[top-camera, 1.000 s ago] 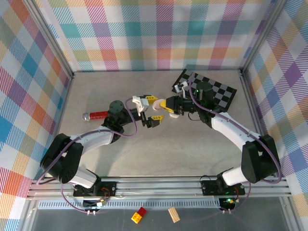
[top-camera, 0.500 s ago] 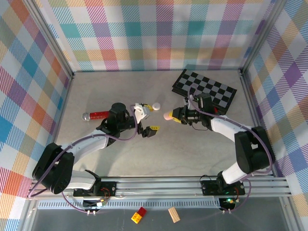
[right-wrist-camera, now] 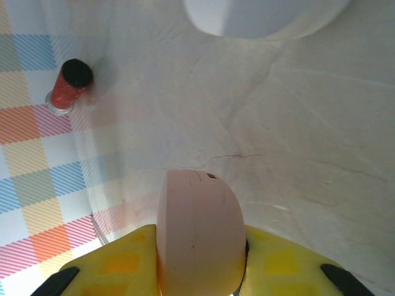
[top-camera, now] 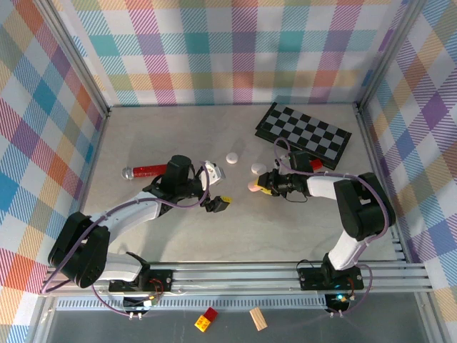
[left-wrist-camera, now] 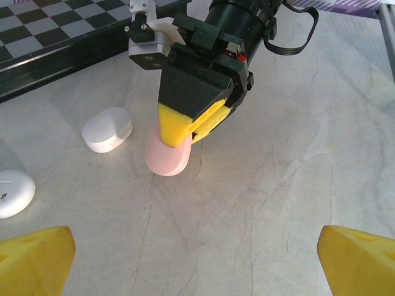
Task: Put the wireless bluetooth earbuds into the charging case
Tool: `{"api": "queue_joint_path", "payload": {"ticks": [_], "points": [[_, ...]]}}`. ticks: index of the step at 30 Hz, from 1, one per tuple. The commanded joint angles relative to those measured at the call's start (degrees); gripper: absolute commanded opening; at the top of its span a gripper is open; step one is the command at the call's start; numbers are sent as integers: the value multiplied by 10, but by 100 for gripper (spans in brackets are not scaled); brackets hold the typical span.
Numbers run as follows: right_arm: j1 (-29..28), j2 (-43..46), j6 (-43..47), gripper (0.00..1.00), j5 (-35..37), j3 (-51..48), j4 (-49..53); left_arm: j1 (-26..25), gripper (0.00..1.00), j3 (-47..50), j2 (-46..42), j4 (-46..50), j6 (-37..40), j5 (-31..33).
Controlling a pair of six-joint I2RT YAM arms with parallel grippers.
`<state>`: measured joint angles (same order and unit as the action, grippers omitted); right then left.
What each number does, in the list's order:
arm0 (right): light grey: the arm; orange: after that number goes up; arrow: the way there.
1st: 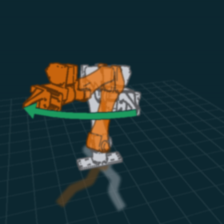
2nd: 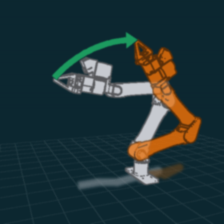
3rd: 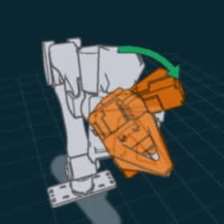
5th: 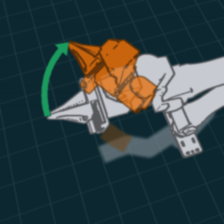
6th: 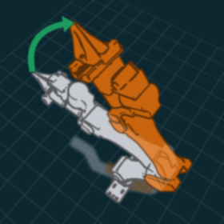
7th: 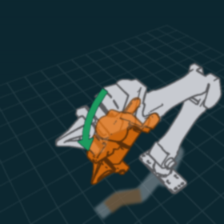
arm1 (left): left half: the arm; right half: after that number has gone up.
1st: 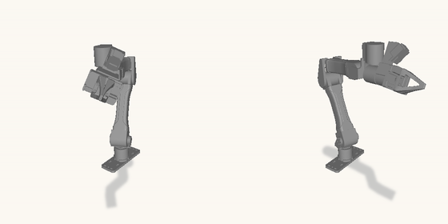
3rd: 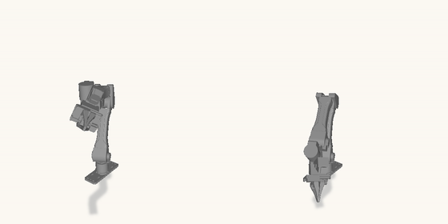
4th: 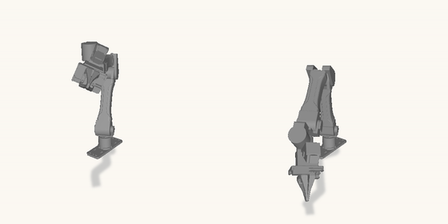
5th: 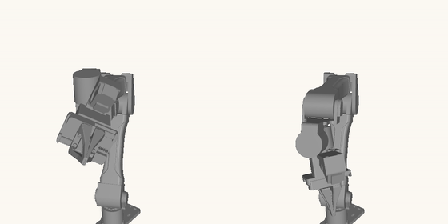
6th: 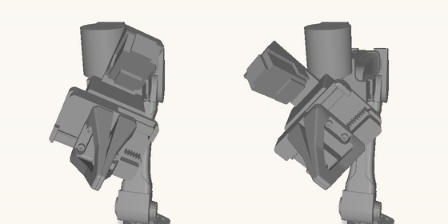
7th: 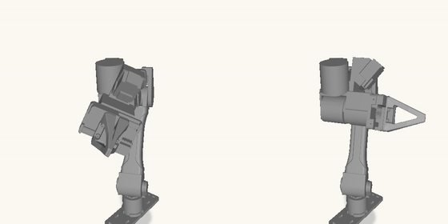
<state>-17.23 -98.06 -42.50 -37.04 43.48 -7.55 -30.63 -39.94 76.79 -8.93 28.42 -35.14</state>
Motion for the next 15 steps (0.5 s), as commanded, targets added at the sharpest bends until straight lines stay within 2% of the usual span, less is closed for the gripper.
{"api": "queue_joint_path", "payload": {"ticks": [1, 4, 7, 12, 15], "points": [[3, -12, 15, 24, 18, -4, 10, -4, 100, -17, 4, 13, 13, 10], [3, -13, 24, 29, 32, 4, 28, -3, 100, -14, 5, 1, 0, 20], [3, 5, 37, 42, 48, 12, 53, 8, 100, -8, 5, -29, -34, 21], [3, 64, 83, 74, 114, 34, 139, 58, 100, 4, -8, -72, -96, 28], [3, 100, 113, 87, 166, 59, 191, 93, 100, 14, -25, -98, -128, 55]]}}
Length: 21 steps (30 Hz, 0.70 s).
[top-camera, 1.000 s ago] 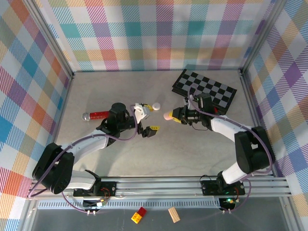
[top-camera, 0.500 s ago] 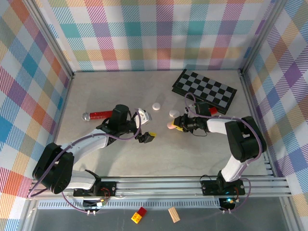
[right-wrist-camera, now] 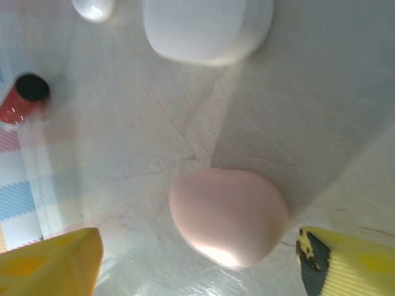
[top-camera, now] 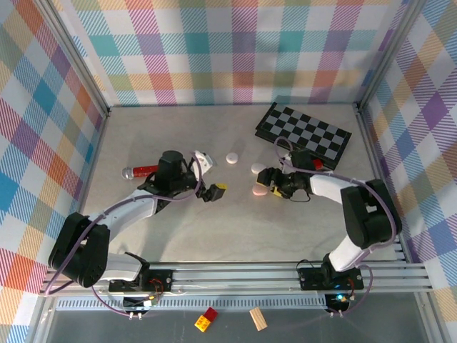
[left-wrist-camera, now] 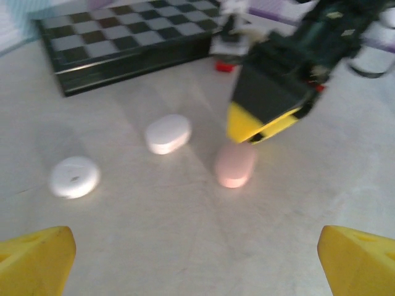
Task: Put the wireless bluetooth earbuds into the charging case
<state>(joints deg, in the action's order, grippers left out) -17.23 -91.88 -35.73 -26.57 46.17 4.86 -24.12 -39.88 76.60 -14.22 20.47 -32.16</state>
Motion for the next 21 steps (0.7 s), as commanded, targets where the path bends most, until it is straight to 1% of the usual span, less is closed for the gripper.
{"api": "queue_joint_path", "payload": {"ticks": [1, 4, 6, 7, 13, 16, 18, 21], "points": [[3, 49, 54, 90, 78, 39, 77, 35, 100, 18, -29, -54, -56, 43], [4, 82, 85, 94, 142, 60, 103, 63, 100, 37, -47, -71, -76, 91], [6, 103, 108, 95, 184, 67, 109, 78, 100, 60, -62, -91, -94, 131], [8, 111, 117, 97, 200, 69, 110, 83, 100, 71, -70, -98, -101, 154], [28, 168, 186, 100, 290, 61, 98, 114, 100, 130, -125, -106, -125, 266], [38, 204, 234, 99, 356, 37, 69, 124, 100, 160, -147, -112, -125, 324], [47, 223, 272, 99, 399, 7, 25, 133, 100, 183, -153, -127, -127, 353], [58, 241, 334, 99, 436, -54, -56, 150, 100, 211, -146, -158, -137, 371]]}}
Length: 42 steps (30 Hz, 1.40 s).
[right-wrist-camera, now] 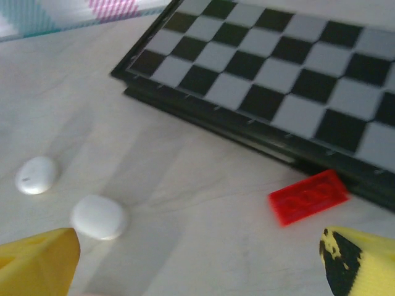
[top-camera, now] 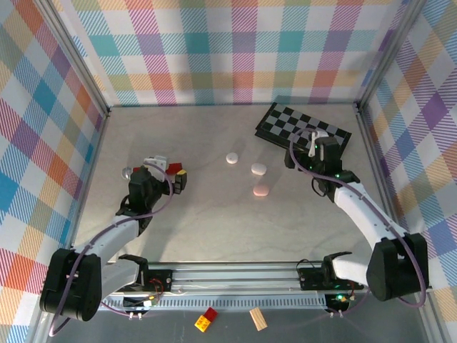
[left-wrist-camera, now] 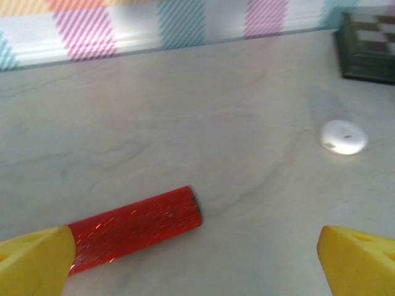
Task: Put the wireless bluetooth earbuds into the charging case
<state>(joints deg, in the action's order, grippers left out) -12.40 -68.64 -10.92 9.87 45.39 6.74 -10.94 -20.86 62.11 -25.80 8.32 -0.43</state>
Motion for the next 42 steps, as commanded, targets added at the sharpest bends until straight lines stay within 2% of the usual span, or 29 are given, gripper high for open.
{"api": "queue_joint_path", "payload": {"ticks": [1, 5, 8, 12, 14, 19, 22, 24, 42], "points": [[12, 11, 105, 99, 78, -67, -104, 24, 100, 28, 4, -58, -20, 51], [35, -2, 139, 99, 71, -150, -241, 43, 100, 44, 58, -124, -36, 52], [64, -37, 121, 99, 23, -189, -330, 62, 100, 50, 116, -205, -64, 33], [102, -98, 86, 99, -56, -214, -442, 65, 100, 28, 166, -229, -62, 44], [109, -108, 95, 99, -82, -197, -413, 73, 100, 20, 198, -252, -70, 53], [119, -160, 105, 99, -115, -211, -502, 81, 100, 18, 285, -329, -78, 54], [120, -195, 108, 99, -119, -216, -544, 82, 100, 4, 283, -296, -81, 61], [122, -192, 104, 99, -116, -213, -531, 79, 100, -33, 283, -222, -71, 47], [122, -193, 103, 99, -108, -215, -537, 71, 100, -32, 284, -228, -65, 58]]}}
